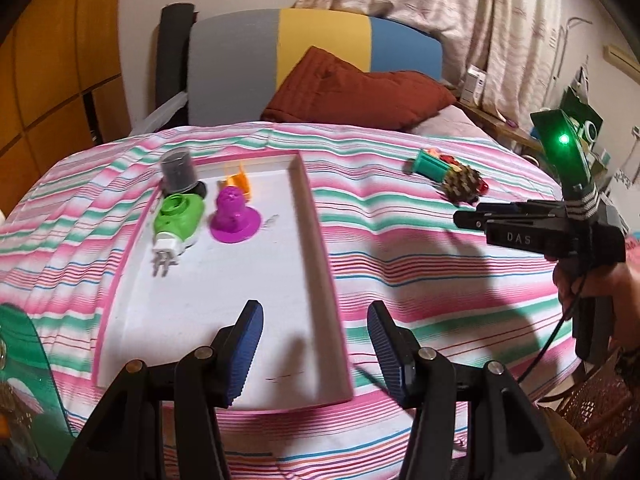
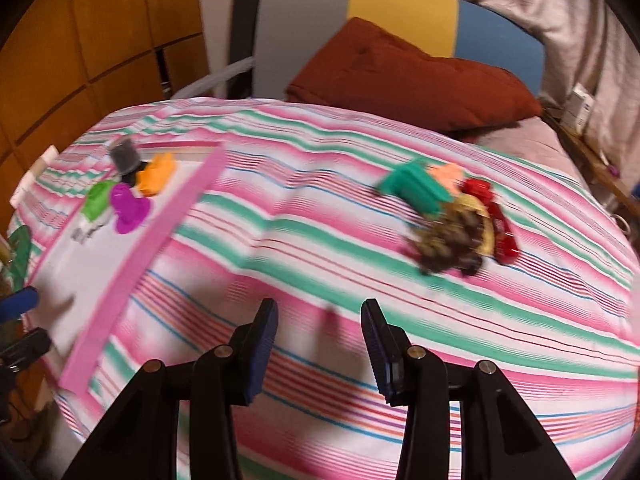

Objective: Organize rigid objects
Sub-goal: 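Move the left tool to the brown flower-shaped pegged piece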

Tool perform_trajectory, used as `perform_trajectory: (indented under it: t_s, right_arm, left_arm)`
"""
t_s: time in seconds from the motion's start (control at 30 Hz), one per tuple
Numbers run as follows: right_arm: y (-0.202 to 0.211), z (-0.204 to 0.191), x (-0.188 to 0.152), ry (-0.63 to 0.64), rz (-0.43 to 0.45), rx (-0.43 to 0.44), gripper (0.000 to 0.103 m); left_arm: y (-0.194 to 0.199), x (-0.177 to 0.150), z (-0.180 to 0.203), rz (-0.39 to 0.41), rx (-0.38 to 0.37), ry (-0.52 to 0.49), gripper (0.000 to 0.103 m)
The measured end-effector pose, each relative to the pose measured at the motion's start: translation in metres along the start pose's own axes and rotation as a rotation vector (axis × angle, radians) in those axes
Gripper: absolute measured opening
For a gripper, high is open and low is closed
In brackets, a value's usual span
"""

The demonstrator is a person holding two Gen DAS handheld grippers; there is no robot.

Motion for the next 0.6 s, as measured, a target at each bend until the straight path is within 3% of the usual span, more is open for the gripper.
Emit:
perform_trajectory:
  t_s: [0.4, 0.6]
  right_arm:
    - [0.011, 0.066, -0.009, -0.009, -0.001, -0.116, 0.044]
    - [0.011, 0.089, -0.012, -0.089, -0.012, -0.151, 0.044]
  left_arm:
    - [-0.009, 0.022, 0.058, -0.02, -0.058, -0.089, 0.055]
    - [-0.016, 0.042, 0.09, -0.009, -0.086, -0.12, 0.055]
Point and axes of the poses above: each gripper's, at about its wrist camera, not at the fingertips, and y roughly against the way its jaws point, z to its right, x to its top, the point moved 1 cm from there along -y, roughly the way its jaws point, and after that the axes turned 10 degrees about x, right-handed, at the moved point
